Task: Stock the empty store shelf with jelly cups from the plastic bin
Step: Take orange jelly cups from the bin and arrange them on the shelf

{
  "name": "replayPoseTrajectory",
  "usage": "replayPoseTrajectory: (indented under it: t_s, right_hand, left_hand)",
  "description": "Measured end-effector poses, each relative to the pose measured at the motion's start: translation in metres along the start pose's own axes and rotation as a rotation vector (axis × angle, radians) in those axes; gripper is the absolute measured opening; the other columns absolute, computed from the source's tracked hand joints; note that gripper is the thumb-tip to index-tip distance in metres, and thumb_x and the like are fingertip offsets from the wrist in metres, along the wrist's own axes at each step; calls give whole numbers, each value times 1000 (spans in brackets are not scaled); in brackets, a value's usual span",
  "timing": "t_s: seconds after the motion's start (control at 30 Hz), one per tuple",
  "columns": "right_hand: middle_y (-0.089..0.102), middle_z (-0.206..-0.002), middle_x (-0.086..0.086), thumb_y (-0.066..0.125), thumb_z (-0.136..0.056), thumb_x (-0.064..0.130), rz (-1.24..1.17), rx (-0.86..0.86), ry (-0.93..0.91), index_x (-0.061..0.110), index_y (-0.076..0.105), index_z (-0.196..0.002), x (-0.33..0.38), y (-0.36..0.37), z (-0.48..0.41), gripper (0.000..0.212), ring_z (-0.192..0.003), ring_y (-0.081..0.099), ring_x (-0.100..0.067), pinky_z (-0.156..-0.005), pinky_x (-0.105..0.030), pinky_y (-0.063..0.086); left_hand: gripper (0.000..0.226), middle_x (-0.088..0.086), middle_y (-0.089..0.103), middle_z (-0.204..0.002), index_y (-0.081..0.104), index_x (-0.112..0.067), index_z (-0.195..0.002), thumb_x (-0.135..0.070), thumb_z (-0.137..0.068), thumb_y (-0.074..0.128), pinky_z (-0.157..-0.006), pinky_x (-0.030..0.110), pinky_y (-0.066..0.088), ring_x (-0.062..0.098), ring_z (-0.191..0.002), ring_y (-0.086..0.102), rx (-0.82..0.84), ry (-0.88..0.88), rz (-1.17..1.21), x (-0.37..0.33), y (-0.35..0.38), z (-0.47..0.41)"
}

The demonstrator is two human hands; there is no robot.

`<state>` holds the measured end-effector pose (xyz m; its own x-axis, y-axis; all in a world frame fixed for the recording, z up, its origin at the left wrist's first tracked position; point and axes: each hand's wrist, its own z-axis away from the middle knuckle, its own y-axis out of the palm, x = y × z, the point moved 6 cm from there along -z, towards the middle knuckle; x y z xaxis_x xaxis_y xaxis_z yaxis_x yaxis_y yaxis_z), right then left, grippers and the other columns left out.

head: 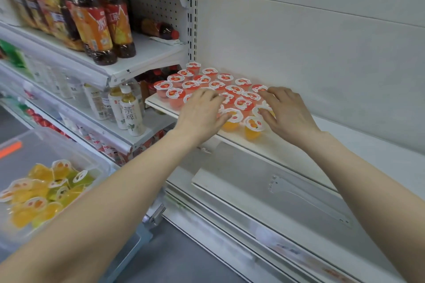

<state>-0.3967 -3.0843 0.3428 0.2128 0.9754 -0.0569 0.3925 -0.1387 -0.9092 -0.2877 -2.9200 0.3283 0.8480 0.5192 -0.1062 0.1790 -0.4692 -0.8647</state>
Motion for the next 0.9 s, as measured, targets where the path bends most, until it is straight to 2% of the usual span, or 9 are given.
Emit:
replayPoseTrajectory:
  t_s: [0.17, 0.37, 0.5, 0.77, 0.9]
  right_hand:
    - [58, -127, -17, 58, -94, 28, -1, -56, -66, 7, 56, -132, 64, 1, -14, 43, -118, 52, -39, -96, -48, 40]
    - [56, -128, -15, 53, -97, 29, -49, -101, -161, 7, 54, -133, 168, 18, -34, 42, -119, 50, -36, -99, -48, 41]
    - [57, -126, -15, 54, -95, 29, -118, -84, -215, 5, 55, -131, 246, 45, -39, 43, -116, 51, -37, -92, -49, 44]
    - [59, -121, -14, 59, -92, 27, -264, 80, -379, 6, 57, -128, 390, 130, -32, 42, -112, 55, -34, -93, -46, 46]
    - [60, -122, -15, 64, -91, 23, -321, 205, -462, 4, 60, -128, 433, 172, -31, 42, -112, 57, -37, -97, -47, 45]
  left_hand:
    - [51, 4, 56, -127, 55, -16, -131, -49, -93, 51, -104, 35, 34, 23, -123, 44, -11, -28, -7, 64, -30, 35]
    - [48, 8, 56, -126, 54, -13, -130, -43, -94, 51, -105, 37, 35, 27, -121, 45, 27, -83, -53, 151, -54, 99]
    - [44, 8, 56, -125, 56, -12, -129, -38, -94, 55, -102, 37, 35, 29, -121, 45, 41, -178, -32, 217, -64, 156]
    - [38, 11, 59, -123, 59, -11, -128, -29, -95, 56, -102, 42, 38, 32, -120, 48, 131, -494, -12, 347, -53, 291]
    - [34, 12, 62, -118, 63, -11, -124, -27, -94, 59, -99, 44, 40, 35, -114, 51, 200, -623, -2, 382, -38, 344]
